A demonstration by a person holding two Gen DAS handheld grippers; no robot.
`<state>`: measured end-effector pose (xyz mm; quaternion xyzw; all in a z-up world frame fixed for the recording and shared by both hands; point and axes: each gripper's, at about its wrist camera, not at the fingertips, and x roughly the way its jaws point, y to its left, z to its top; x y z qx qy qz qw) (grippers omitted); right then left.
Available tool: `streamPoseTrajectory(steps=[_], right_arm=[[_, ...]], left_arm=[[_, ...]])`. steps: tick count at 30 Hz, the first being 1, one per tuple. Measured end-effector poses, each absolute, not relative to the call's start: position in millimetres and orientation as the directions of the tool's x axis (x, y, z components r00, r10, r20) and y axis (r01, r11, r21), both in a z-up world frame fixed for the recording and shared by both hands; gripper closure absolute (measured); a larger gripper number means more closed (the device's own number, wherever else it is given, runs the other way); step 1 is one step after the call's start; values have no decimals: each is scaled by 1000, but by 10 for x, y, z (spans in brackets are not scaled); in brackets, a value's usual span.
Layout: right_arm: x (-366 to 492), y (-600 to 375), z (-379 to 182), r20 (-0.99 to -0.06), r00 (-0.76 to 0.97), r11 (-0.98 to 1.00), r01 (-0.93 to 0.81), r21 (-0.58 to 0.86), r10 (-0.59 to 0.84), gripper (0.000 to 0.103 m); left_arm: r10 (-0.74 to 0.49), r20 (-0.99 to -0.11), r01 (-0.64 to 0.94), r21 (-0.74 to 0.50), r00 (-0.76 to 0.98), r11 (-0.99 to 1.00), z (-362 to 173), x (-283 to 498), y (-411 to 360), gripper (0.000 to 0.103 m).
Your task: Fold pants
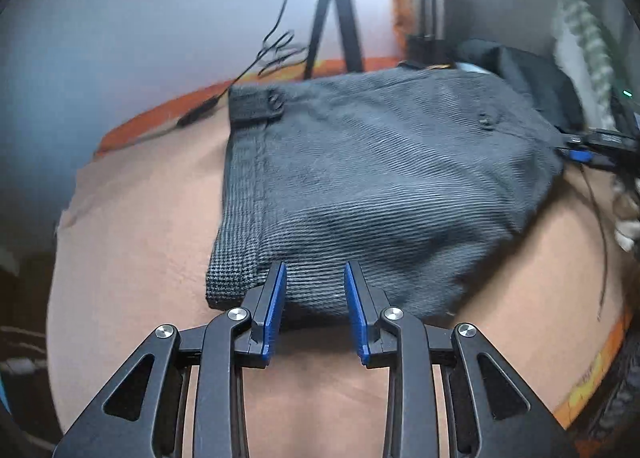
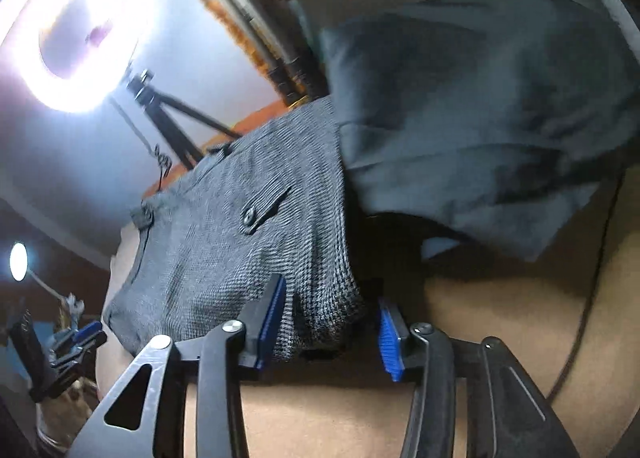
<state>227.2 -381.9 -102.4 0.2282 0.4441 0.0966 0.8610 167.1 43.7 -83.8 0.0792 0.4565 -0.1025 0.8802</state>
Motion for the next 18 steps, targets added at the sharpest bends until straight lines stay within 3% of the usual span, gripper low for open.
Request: streamPoseTrajectory(steps=[2, 7, 11, 18], right_arm=[[2265, -3850, -1042, -716, 590, 867, 54, 496, 373, 43], [2262, -3884, -1097, -717, 577, 847, 79, 526, 391, 41], [2250, -3929, -1155, -694, 581, 806, 104, 582, 426, 35], [2285, -3872, -1296, -687, 585, 780, 141, 609, 431, 35]], left_arm=[[-50, -848, 218, 78, 528, 973, -1011, 1743, 475, 75], [1, -853, 238, 147, 522, 960, -1116, 1722, 419, 75], [-63, -818, 217, 77, 571, 973, -839, 1692, 338, 75], [-157, -768, 342, 85, 621, 936, -632, 1856, -370, 75]])
